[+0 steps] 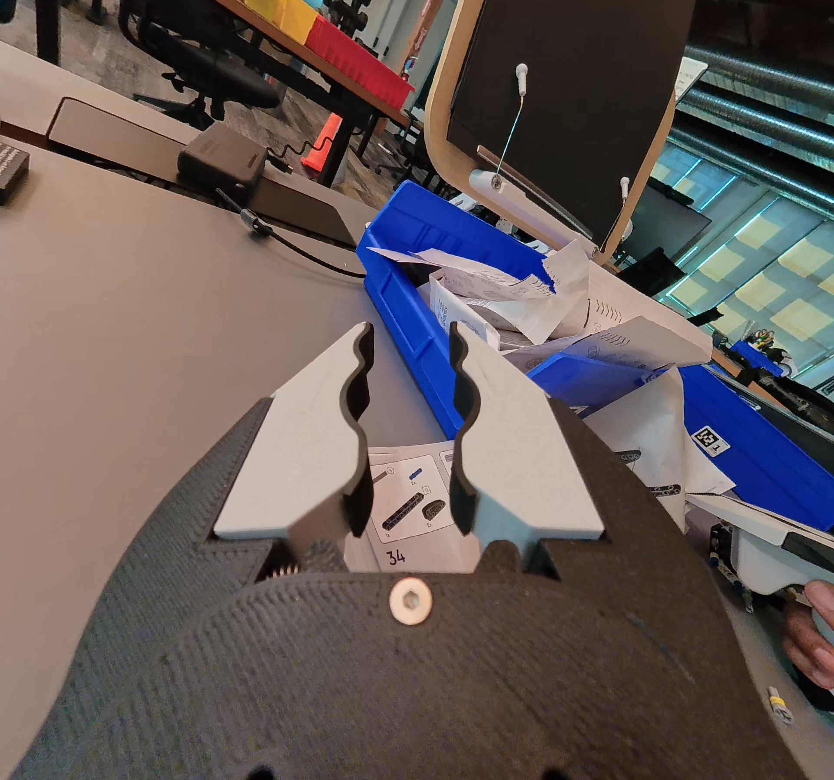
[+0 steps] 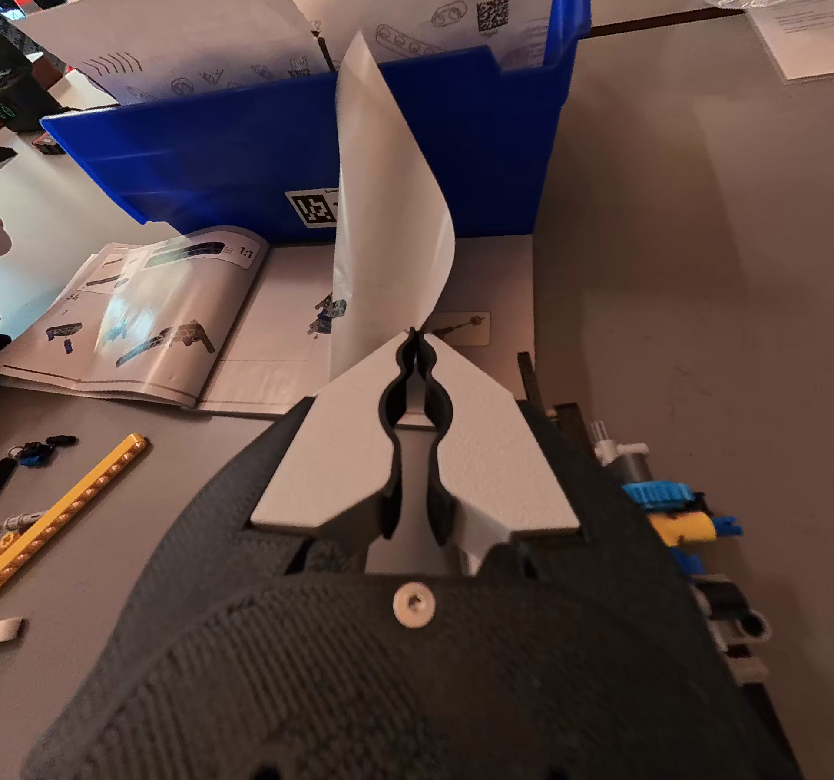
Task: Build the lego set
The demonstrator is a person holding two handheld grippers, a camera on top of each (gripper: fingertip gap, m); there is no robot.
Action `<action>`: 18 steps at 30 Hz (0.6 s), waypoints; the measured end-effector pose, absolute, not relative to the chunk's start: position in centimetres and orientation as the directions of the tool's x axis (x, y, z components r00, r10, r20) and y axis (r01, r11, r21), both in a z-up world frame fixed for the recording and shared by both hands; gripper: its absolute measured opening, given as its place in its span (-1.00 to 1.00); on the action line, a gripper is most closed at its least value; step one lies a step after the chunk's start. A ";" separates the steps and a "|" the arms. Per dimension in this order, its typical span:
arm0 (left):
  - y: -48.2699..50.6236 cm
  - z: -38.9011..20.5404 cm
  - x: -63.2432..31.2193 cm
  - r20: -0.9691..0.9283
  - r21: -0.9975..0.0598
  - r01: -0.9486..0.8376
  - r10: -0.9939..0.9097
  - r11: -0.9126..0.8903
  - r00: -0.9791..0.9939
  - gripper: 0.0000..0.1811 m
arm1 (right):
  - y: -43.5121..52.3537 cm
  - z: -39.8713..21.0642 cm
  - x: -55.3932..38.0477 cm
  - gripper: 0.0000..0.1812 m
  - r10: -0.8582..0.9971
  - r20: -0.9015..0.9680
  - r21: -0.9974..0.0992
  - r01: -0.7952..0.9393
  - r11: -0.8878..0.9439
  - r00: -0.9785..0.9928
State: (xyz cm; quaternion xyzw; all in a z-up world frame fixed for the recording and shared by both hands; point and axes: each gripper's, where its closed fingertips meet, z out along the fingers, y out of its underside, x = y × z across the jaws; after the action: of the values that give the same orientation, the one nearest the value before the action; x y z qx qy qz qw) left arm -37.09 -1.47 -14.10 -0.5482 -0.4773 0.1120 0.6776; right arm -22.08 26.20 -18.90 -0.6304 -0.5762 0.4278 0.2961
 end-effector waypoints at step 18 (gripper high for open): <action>-1.5 -14.1 -37.1 0.523 -0.851 0.371 0.676 0.373 0.519 -0.65 | 26.3 -19.0 -22.1 -1.00 0.980 -0.199 -0.863 0.477 -0.165 -0.022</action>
State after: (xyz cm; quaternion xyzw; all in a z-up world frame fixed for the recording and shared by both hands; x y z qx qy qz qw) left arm -37.10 -1.46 -14.11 -0.5486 -0.4774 0.1127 0.6771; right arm -22.14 26.34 -19.01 -0.6339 -0.5746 0.4252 0.2954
